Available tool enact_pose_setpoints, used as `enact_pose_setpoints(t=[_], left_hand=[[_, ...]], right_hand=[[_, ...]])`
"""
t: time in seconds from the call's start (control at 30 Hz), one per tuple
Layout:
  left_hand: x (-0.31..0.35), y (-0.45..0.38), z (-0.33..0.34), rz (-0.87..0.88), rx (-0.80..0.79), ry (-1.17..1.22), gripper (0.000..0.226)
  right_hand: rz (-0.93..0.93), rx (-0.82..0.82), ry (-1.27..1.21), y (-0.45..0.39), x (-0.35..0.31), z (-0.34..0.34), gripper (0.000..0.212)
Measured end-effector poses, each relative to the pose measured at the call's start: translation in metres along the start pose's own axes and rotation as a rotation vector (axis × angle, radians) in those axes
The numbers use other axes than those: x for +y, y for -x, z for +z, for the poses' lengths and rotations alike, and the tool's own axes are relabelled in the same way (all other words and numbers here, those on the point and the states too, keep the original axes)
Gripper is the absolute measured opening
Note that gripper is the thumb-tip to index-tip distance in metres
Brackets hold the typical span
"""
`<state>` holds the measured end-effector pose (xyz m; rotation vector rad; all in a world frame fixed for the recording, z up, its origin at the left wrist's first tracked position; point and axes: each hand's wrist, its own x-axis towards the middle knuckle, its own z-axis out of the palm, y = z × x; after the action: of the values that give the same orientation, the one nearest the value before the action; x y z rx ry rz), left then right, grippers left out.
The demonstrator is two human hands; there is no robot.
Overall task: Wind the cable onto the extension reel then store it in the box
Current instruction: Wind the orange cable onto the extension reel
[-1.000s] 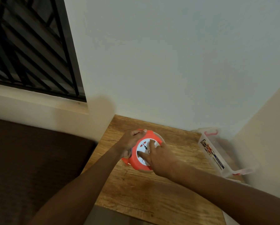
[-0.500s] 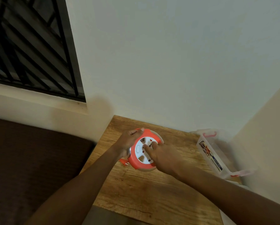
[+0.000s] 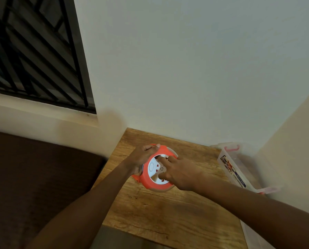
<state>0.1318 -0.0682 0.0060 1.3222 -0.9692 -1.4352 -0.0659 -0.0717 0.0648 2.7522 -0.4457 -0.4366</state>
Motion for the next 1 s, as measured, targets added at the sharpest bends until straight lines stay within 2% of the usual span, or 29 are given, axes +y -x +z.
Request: enact_pose_setpoints(t=[0.13,0.3,0.57,0.73,0.8,0.87,0.93,1.0], left_hand=[[-0.004,-0.001,-0.003,0.024,0.011,-0.039,0.027],[-0.009,0.001,-0.001,0.05,0.019,-0.028,0.029],[-0.002,-0.003,0.008,0.022,-0.017,0.056,0.027],[-0.004,-0.011,0.013,0.063,0.075,-0.021,0.032],[0.001,-0.009,0.008,0.064,0.04,-0.022,0.04],[0.006,-0.006,0.001,0.035,-0.059,0.004,0.045],[0.011,-0.003,-0.002,0.018,-0.15,-0.034,0.032],[0.01,-0.003,-0.001,0.046,-0.158,-0.129,0.02]], right_hand=[[-0.011,-0.055,-0.013,-0.002,-0.001,-0.001,0.077],[0.009,-0.108,0.077,-0.006,-0.01,-0.006,0.068],[0.146,-0.239,0.168,-0.018,-0.026,-0.011,0.069],[0.187,-0.164,0.124,-0.021,-0.034,-0.003,0.052],[0.167,-0.119,0.09,-0.019,-0.034,0.002,0.052],[0.169,-0.093,0.075,-0.017,-0.031,0.008,0.053],[0.195,-0.063,0.067,-0.016,-0.027,0.01,0.05],[0.2,-0.046,0.055,-0.017,-0.023,0.011,0.045]])
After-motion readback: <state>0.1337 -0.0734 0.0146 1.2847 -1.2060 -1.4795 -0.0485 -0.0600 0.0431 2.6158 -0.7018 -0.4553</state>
